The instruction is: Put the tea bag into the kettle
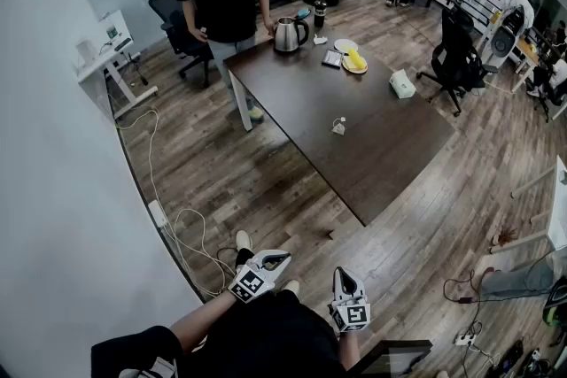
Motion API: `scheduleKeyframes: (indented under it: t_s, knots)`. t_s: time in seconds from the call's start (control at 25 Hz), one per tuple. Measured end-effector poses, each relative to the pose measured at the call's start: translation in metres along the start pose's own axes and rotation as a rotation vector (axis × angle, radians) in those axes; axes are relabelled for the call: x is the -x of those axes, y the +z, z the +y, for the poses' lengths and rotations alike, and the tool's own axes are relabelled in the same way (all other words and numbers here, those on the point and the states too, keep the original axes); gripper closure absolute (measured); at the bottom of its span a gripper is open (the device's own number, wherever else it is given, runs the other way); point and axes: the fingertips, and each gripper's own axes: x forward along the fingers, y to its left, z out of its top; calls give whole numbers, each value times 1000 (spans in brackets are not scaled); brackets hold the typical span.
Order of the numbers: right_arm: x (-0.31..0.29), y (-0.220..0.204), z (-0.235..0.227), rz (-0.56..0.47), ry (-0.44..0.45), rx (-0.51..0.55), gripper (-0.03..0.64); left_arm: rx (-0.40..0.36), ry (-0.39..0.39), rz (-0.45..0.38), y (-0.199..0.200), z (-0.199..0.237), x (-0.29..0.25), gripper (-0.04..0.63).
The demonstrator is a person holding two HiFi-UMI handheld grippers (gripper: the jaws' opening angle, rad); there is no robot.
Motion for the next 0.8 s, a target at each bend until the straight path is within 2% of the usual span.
scheduleKeyframes:
  t_s: [0.16,0.28,0.48,0.8]
  knots:
    - [2,9,15,6,78,30,612,11,29,-4,7,-5,10,594]
    - [-10,25,11,-34,53,55,611,-16,49,-31,16,10,4,594]
    - [-13,52,3,-83,19,62,611,-14,86,-61,30,20,6,594]
    - [-37,79,-6,-106,31,82,611,-27,138,-76,44,47,5,594]
